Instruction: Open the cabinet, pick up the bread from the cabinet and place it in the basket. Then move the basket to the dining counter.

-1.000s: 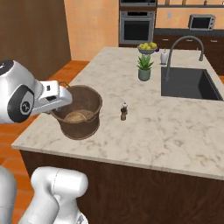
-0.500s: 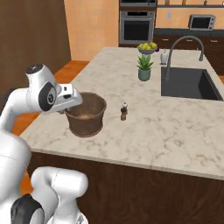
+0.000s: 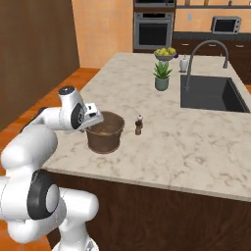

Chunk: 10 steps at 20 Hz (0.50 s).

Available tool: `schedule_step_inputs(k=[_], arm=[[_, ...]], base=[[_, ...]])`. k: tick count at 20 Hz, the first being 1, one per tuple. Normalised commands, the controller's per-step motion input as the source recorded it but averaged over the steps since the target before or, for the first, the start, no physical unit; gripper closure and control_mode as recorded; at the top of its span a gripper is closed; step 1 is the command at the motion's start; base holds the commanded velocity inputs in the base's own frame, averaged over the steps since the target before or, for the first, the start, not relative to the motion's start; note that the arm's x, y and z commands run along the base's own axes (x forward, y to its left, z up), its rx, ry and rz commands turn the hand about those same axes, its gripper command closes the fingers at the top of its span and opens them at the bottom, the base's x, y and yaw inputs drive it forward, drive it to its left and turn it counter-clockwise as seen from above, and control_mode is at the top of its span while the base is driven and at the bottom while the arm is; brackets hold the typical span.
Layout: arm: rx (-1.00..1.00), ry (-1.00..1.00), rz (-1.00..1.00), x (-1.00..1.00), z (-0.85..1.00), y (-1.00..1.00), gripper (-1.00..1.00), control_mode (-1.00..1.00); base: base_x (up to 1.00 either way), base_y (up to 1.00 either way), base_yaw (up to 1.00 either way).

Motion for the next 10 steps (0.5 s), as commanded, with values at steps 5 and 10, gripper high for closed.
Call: schedule_step_inputs(k=[5,10], arm=[[0.0,0.03,0.12,0.98,-0.81,0.05,1.0,-1.0],[0.0,0.02,0.1,0.67,-0.74,0.14,1.0,-1.0]], base=[[0.0,0.0,0.0],[0.0,0.0,0.0]])
